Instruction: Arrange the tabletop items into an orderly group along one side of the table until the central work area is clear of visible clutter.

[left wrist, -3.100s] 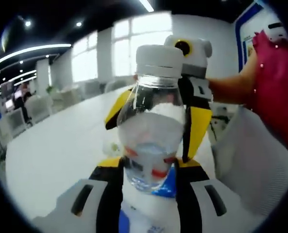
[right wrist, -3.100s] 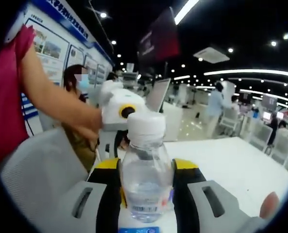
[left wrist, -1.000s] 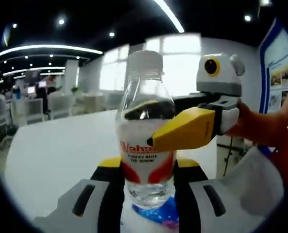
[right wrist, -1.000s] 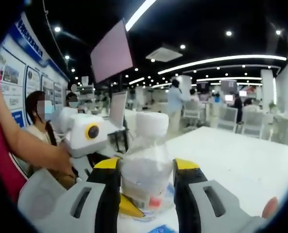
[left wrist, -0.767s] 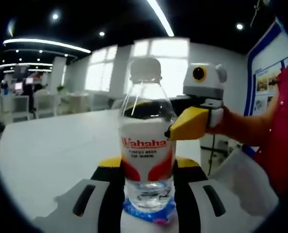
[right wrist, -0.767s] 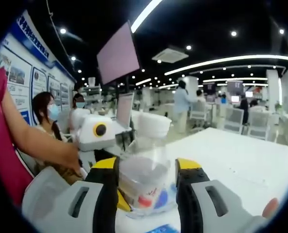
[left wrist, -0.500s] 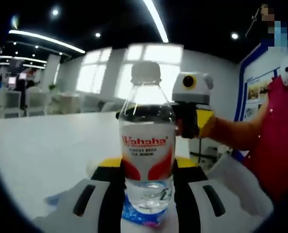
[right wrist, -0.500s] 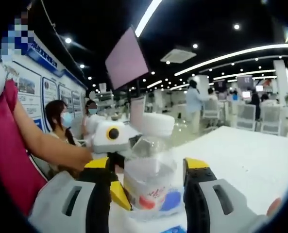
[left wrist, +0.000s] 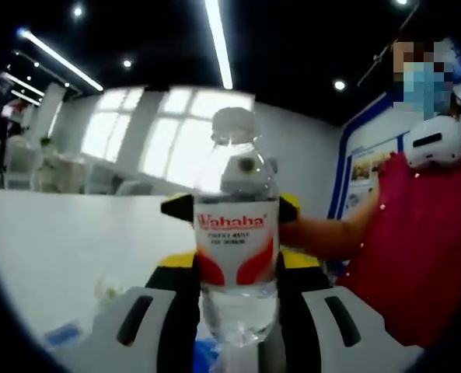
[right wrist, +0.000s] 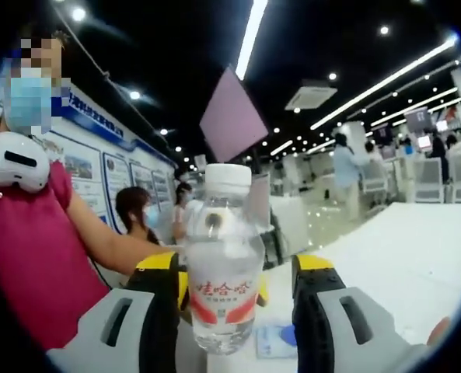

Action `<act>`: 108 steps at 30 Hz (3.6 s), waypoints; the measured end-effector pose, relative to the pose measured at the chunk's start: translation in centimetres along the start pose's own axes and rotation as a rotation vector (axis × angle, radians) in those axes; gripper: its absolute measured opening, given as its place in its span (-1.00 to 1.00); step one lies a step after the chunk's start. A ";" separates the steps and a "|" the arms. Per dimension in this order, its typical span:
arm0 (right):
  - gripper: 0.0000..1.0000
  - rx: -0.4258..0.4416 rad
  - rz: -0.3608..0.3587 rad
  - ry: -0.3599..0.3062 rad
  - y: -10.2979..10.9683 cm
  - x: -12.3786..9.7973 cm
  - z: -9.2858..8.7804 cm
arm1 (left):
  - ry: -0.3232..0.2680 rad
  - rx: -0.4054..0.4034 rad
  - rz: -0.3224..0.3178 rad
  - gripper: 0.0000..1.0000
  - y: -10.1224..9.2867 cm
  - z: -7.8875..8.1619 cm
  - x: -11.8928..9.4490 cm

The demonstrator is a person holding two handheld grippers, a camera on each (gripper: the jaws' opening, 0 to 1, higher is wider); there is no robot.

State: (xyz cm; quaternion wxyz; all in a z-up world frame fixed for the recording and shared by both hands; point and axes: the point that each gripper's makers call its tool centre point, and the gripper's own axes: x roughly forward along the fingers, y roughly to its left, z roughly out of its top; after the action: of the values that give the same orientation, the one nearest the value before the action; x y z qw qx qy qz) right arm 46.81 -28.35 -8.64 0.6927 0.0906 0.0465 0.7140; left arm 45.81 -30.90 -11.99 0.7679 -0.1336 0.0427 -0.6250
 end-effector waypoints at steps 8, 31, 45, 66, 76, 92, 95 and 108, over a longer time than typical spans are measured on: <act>-0.07 -0.002 0.043 0.015 1.2 1.0 0.0 | 0.012 0.004 -0.013 -0.31 -0.2 -0.1 0.2; -0.25 -0.042 -0.097 0.088 -1.1 0.3 -1.1 | 0.146 0.069 0.143 -0.23 2.3 -2.0 0.7; -0.24 -0.081 -0.335 0.061 -5.6 -0.4 -0.1 | 0.222 0.222 0.563 -0.03 5.6 -1.1 0.7; -0.24 -0.113 -0.564 0.000 -8.4 -0.6 1.0 | 0.144 0.239 0.906 -0.10 8.7 0.5 1.6; -0.21 -0.122 -0.565 0.014 -8.2 -0.8 0.8 | 0.160 0.274 0.873 -0.27 8.9 0.6 1.4; -0.19 -0.138 -0.471 0.083 -6.2 0.2 1.0 | 0.122 0.187 0.600 -0.31 7.3 0.9 0.6; -0.14 -0.119 -0.437 0.087 -5.7 0.2 1.0 | 0.116 0.155 0.525 -0.31 6.5 0.7 0.6; 0.17 -0.045 -0.143 0.099 -1.1 0.1 0.4 | 0.053 0.093 0.211 -0.30 2.6 0.7 -0.6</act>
State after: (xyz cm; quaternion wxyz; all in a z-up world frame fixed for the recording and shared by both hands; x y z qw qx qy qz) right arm 48.01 -28.28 -8.45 0.7405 0.0360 0.0710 0.6673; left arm 48.35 -29.76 -12.05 0.8332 -0.0762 0.0479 -0.5455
